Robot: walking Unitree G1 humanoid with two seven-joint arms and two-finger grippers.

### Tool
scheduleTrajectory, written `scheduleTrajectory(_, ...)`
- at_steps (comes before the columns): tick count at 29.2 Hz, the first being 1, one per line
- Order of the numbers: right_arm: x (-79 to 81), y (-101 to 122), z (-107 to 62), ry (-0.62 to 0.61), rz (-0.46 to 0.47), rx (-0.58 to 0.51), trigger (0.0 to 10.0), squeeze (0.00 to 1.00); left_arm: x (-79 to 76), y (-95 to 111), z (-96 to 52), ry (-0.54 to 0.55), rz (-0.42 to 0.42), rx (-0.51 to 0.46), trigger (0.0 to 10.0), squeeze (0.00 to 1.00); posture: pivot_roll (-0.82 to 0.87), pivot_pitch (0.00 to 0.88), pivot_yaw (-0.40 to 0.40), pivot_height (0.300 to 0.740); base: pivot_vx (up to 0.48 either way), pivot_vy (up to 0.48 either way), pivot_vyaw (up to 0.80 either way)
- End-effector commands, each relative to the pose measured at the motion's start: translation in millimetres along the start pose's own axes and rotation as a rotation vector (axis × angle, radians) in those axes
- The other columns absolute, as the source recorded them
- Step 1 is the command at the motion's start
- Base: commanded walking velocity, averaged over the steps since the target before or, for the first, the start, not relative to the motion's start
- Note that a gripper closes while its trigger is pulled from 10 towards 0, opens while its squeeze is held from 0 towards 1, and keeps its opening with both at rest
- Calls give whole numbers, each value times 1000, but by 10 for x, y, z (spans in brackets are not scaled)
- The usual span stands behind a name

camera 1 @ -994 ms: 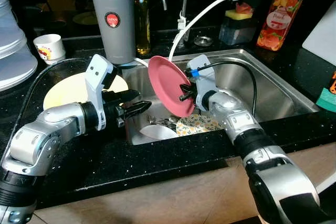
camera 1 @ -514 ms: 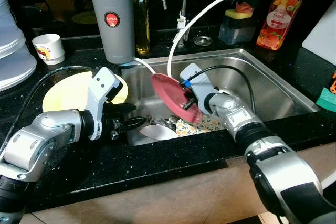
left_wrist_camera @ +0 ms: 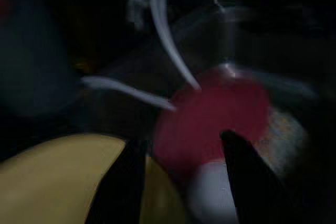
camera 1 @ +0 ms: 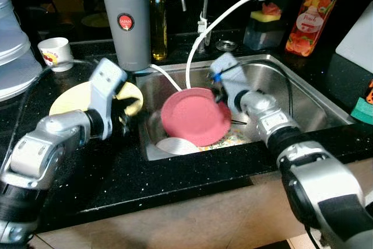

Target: Kitchen organization

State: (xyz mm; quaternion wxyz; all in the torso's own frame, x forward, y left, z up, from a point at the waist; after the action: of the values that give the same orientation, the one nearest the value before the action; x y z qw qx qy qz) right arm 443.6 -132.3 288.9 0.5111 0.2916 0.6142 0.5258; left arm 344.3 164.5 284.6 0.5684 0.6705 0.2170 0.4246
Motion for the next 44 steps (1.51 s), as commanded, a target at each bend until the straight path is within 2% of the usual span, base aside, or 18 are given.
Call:
scheduleTrajectory(1, -30, 147, 11, -15, 131, -83, 10000, 0, 192, 43, -16, 146, -5, -33, 10000, 0, 52, 97, 23, 740, 0, 0, 0)
scheduleTrajectory(3, 63, 306, 32, 93, 336, -158, 10000, 0, 464, 80, -94, 339, -22, -50, 10000, 0, 52, 102, 20, 740, 0, 0, 0)
scheduleTrajectory(4, 113, 349, 35, 142, 378, -175, 10000, 0, 547, 77, -131, 397, -24, -48, 10000, 0, 52, 102, 20, 740, 0, 0, 0)
scheduleTrajectory(5, 113, 349, 35, 142, 378, -175, 10000, 0, 547, 77, -131, 397, -24, -48, 10000, 0, 52, 102, 20, 740, 0, 0, 0)
scheduleTrajectory(9, 445, 435, 13, 342, 521, -217, 10000, 0, 965, -177, -422, 737, 39, 160, 10000, 0, 51, 108, 19, 740, 0, 0, 0)
scheduleTrajectory(11, 512, 434, -5, 367, 546, -220, 10000, 0, 1064, -231, -530, 827, 18, 184, 10000, 0, 50, 110, 18, 740, 0, 0, 0)
scheduleTrajectory(12, 584, 429, -27, 392, 580, -220, 10000, 0, 1152, -293, -646, 911, -34, 198, 10000, 1000, 49, 111, 18, 740, 0, 0, 0)
scheduleTrajectory(17, 778, 396, -109, 461, 649, -215, 10000, 0, 1280, -428, -891, 1051, -149, 222, 10000, 1000, 49, 111, 13, 740, 0, 0, 0)
scheduleTrajectory(21, 833, 384, -140, 483, 667, -210, 10000, 0, 1299, -467, -928, 1079, -191, 222, 10000, 1000, 50, 111, 12, 740, 0, 0, 0)
scheduleTrajectory(22, 891, 374, -169, 506, 680, -204, 10000, 0, 1303, -510, -941, 1088, -253, 215, 10000, 220, 50, 111, 11, 740, 0, 0, 0)
scheduleTrajectory(23, 891, 374, -169, 506, 680, -204, 10000, 0, 1303, -510, -941, 1088, -253, 215, 10000, 220, 50, 111, 11, 740, 0, 0, 0)
scheduleTrajectory(24, 942, 367, -191, 525, 684, -200, 10000, 0, 1292, -546, -926, 1076, -324, 194, 10000, 0, 50, 111, 11, 740, 0, 0, 0)
scheduleTrajectory(30, 1075, 407, -313, 586, 661, -197, 10000, 0, 1122, -724, -744, 930, -574, 212, 10000, 0, 47, 112, 11, 740, 0, 0, 0)
scheduleTrajectory(35, 1123, 439, -380, 606, 666, -194, 10000, 0, 1002, -825, -679, 865, -653, 258, 10000, 0, 45, 113, 11, 740, 0, 0, 0)
scheduleTrajectory(41, 1149, 450, -428, 611, 673, -188, 10000, 0, 911, -918, -660, 828, -668, 321, 10000, 0, 44, 113, 11, 740, 0, 0, 0)
scheduleTrajectory(42, 1153, 448, -436, 611, 674, -186, 10000, 0, 900, -939, -666, 828, -686, 332, 4549, 0, 44, 113, 11, 740, 0, 0, 0)
scheduleTrajectory(43, 1158, 447, -444, 612, 676, -184, 10000, 0, 888, -975, -684, 828, -700, 354, 2784, 0, 44, 113, 11, 740, 0, 0, 0)
scheduleTrajectory(44, 1158, 447, -445, 612, 677, -184, 10000, 0, 882, -985, -689, 824, -712, 361, 0, 0, 47, 115, 11, 740, 0, 0, 0)
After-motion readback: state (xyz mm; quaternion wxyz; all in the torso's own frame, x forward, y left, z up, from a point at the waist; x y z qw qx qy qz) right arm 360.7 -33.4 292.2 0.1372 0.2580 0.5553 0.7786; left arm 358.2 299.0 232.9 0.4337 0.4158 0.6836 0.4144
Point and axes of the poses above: a point about 5 cm out from each wrist's last joint towards the gripper, its own z axis pointing out of the wrist towards the gripper, its own y axis along the axis of the wrist's last joint, x = y × z, the point moved 2 cm from there along z, pointing out of the wrist towards the gripper, and after that the axes turned 5 degrees about z, right-handed, at the moved point
